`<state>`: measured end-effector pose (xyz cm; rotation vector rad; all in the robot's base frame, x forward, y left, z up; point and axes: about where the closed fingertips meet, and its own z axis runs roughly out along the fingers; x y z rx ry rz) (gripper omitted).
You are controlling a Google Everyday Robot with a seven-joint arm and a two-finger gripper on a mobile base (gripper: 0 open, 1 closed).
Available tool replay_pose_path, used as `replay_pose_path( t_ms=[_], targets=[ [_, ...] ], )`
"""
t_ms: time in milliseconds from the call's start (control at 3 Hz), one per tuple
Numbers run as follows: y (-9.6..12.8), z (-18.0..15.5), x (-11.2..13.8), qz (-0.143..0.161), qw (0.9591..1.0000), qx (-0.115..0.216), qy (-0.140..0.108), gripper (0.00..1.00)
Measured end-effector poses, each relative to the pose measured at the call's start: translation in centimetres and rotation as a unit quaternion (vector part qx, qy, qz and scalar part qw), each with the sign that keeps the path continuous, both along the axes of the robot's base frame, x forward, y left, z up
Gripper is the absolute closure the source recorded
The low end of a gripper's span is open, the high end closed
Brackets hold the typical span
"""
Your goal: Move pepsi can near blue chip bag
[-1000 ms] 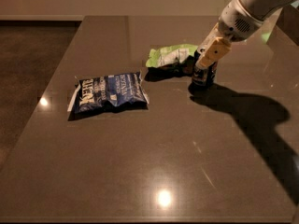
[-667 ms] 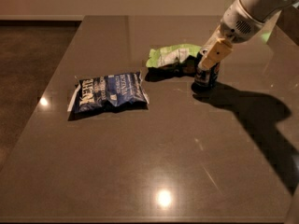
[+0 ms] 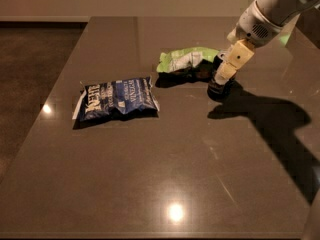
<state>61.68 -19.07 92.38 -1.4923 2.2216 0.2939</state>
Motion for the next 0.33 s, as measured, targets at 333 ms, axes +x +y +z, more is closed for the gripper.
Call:
replay_pose_path(
  t_ms=[333],
  targets=[
    [0.00,0.00,0.00,0.000,1.0000,0.000,0.000,0.00]
  ],
)
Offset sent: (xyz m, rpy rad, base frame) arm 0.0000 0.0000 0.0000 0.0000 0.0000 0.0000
